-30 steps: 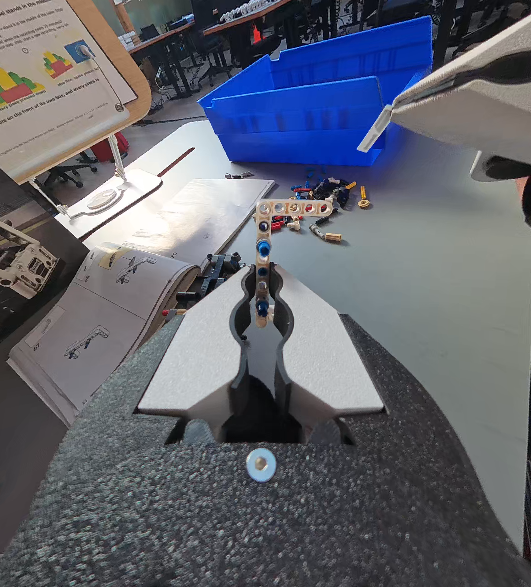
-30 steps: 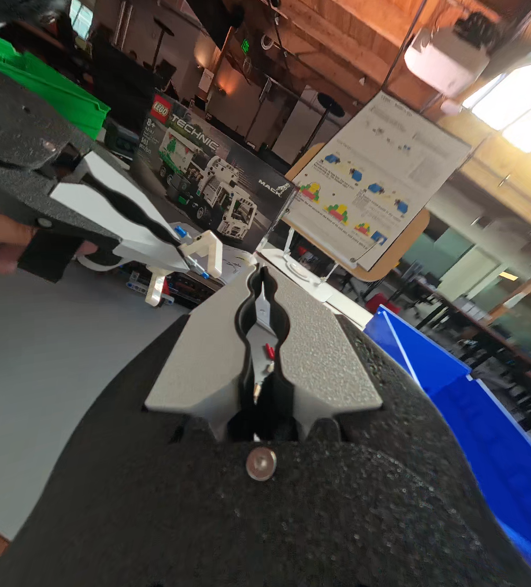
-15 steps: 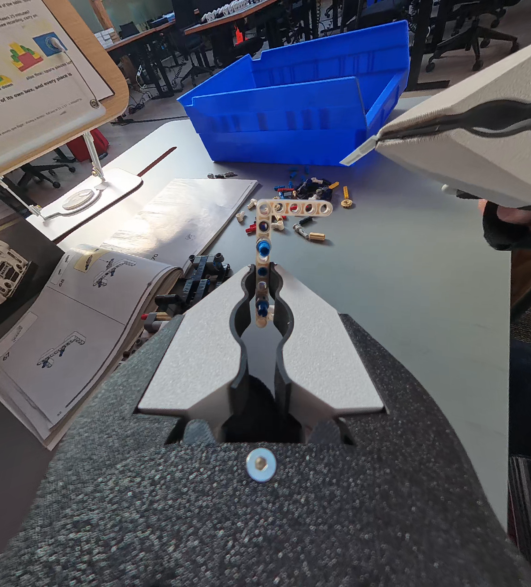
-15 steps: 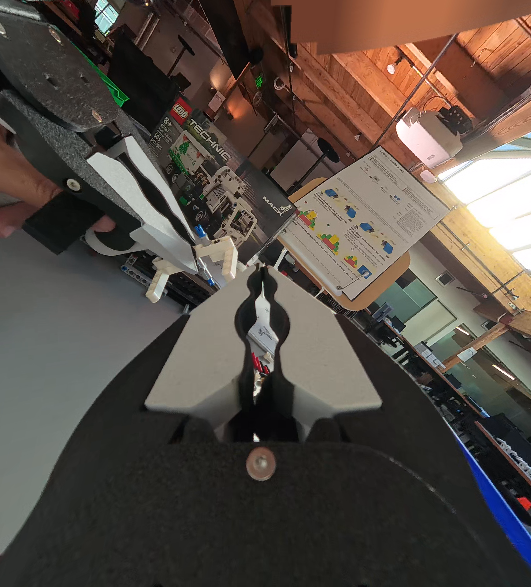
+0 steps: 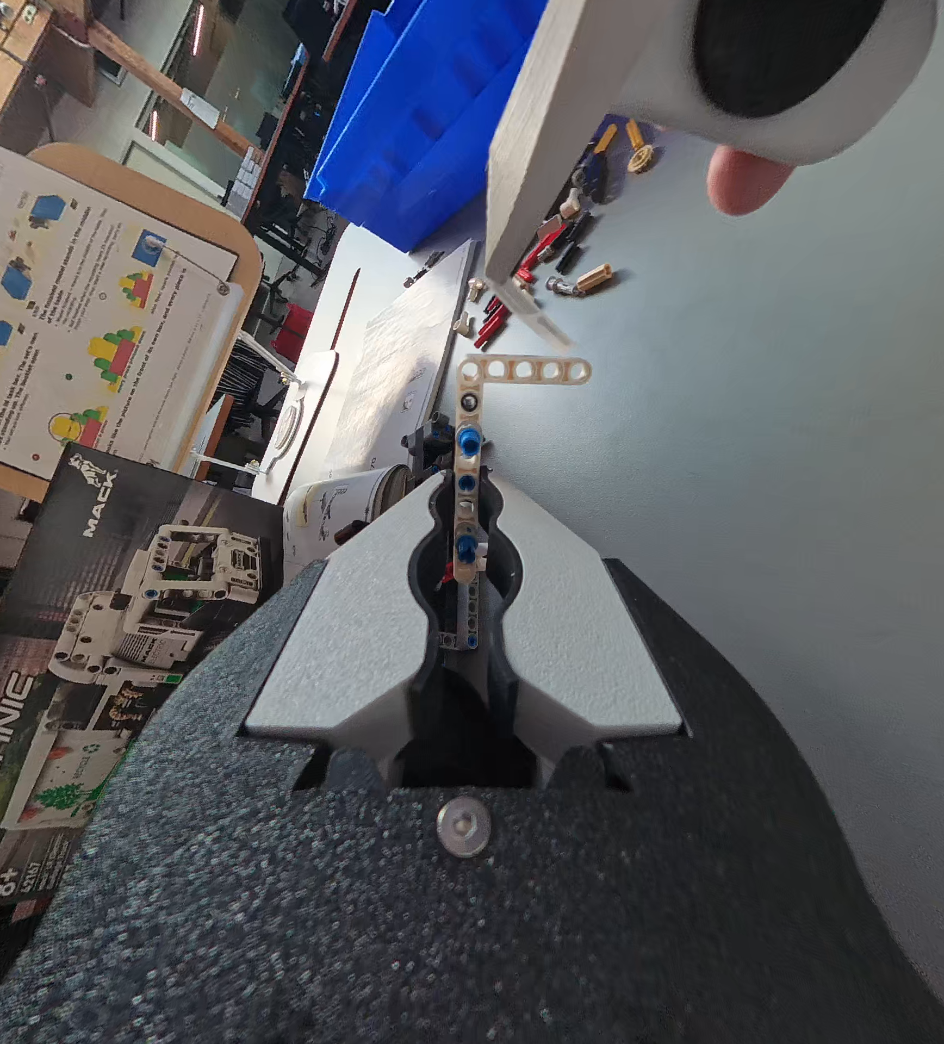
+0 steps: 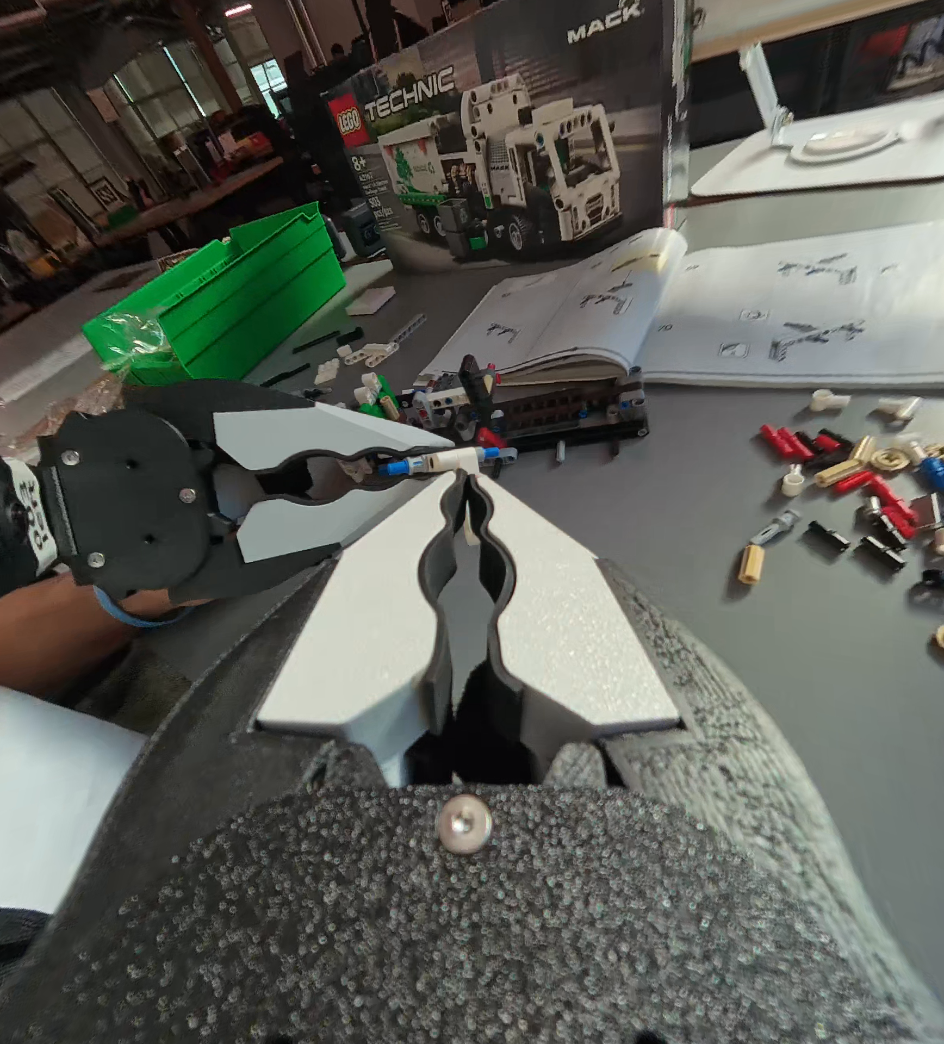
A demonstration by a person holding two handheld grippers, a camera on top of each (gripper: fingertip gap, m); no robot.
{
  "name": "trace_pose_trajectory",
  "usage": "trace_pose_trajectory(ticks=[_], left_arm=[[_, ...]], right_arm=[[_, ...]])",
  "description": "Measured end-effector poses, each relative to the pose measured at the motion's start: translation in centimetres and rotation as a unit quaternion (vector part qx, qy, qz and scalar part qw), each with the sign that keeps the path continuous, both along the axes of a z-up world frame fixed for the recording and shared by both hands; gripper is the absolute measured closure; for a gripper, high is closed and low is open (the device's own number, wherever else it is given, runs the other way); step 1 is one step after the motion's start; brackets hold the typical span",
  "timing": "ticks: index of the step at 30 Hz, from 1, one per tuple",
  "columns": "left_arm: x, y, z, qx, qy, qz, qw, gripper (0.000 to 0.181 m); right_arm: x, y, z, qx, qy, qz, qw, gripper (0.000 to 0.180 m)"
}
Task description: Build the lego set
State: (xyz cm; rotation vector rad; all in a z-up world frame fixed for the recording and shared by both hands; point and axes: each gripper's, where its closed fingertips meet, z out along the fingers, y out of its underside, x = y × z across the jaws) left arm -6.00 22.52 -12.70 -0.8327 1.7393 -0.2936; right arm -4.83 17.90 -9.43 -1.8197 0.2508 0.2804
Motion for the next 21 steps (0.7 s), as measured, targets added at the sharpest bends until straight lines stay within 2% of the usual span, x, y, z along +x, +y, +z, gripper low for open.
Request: trace_pose_trajectory(ticks=[7, 13, 19, 21], left_arm=[[-0.3, -1.4, -1.3, 0.002, 0.036, -0.06, 0.998, 0.176], [-0.7, -1.7, -2.4, 0.042, 0.053, -0.094, 0.993, 0.176], [-1.2, -0.7, -2.4, 0.0, 0.046, -0.086, 0.995, 0.176], [-1.2, -0.4, -2.2, 0.007, 0.039, -0.074, 0.996, 0.176]], right_arm=[[0.1, -1.0, -1.7, -0.056, 0.027, 0.043, 0.997, 0.18], [-0.5, -2.0, -4.0, -0.115, 0.081, 0.1, 0.985, 0.18], [1.5, -3.3, -1.8, -0.063, 0.113, 0.102, 0.986, 0.18], [1.0, -3.4, -1.7, -0.069, 0.154, 0.114, 0.979, 0.18]])
